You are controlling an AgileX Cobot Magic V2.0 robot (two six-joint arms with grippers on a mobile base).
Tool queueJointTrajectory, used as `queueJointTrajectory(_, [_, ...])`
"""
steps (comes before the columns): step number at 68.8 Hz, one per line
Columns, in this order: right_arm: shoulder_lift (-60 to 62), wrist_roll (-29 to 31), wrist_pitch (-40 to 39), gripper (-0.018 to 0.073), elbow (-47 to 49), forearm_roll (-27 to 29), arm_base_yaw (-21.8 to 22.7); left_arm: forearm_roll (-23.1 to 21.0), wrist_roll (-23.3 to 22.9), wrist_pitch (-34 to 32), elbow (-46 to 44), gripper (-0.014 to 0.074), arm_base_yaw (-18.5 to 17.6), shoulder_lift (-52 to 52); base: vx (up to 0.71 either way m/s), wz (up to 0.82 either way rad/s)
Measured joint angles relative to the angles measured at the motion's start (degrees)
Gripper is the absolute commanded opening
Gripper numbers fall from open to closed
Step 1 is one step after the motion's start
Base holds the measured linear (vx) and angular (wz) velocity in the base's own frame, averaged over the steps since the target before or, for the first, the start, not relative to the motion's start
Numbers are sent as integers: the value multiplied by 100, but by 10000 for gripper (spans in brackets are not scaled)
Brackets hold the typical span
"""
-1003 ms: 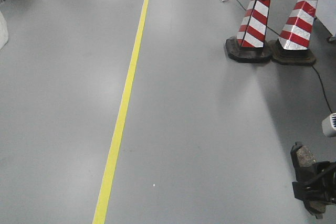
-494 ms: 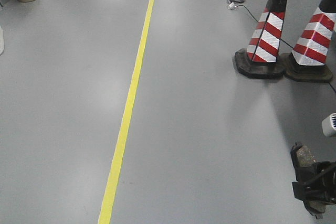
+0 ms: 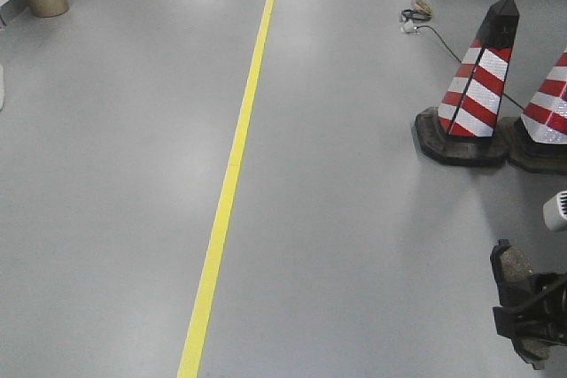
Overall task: Move and align brake pads A on conveyor
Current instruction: 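Drive forward along the yellow floor line carrying both pads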
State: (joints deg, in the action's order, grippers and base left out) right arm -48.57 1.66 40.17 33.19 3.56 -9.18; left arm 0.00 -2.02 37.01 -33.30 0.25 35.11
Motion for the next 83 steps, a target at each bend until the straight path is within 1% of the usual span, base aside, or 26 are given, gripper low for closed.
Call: queueJointTrajectory(83, [0, 0, 0, -10, 0, 0, 0, 0, 0, 0, 0, 77, 0, 0, 40, -5])
